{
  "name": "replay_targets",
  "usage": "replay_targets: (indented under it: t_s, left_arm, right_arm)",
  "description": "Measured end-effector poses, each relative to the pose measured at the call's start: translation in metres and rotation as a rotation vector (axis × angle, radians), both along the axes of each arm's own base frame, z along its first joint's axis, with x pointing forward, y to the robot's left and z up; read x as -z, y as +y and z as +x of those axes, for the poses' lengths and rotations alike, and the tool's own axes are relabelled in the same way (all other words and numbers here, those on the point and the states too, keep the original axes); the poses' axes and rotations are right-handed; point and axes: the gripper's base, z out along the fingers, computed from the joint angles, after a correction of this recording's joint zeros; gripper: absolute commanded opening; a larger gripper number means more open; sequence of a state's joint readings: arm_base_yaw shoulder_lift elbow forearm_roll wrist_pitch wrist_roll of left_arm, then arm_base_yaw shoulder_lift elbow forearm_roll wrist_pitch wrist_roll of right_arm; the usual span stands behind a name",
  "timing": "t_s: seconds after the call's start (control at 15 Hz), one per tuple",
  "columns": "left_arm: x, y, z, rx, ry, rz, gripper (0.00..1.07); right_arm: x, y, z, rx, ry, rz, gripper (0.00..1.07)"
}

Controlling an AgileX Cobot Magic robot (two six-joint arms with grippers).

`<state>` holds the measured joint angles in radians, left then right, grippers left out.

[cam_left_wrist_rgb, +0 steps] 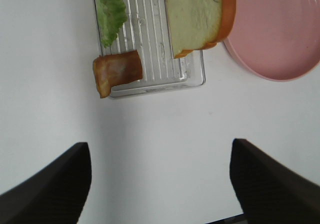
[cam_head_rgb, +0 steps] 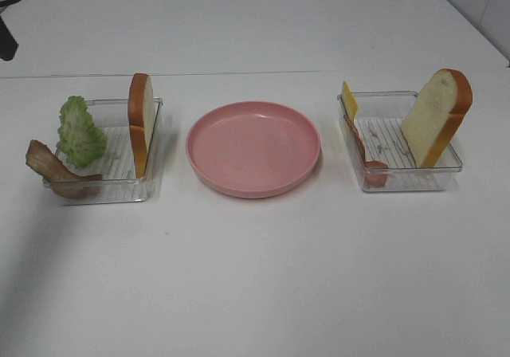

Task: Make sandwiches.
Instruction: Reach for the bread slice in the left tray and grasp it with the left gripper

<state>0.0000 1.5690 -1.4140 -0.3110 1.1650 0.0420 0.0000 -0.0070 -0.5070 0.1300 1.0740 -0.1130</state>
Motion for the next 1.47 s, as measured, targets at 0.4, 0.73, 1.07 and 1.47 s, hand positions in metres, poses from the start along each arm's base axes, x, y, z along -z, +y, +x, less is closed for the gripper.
replay_targets:
  t_s: [0.4, 0.73, 1.07, 1.47]
  left_arm:
    - [0.022, -0.068, 0.058, 0.097, 0.048, 0.139, 0.73]
    - [0.045, -0.110, 0.081, 0.092, 0.058, 0.227, 0.73]
    - [0.089, -0.122, 0.103, 0.084, 0.129, 0.255, 0.72]
    - [0.108, -0.128, 0.113, 0.083, 0.109, 0.241, 0.64]
  right_arm:
    - [0.000, 0.000, 0.000, 0.000, 0.000, 0.000, 0.80]
    - [0.000, 0.000, 0.000, 0.000, 0.000, 0.000, 0.80]
    - [0.000, 0.000, 0.000, 0.000, 0.000, 0.000, 0.80]
    - [0.000, 0.000, 0.000, 0.000, 0.000, 0.000, 0.80]
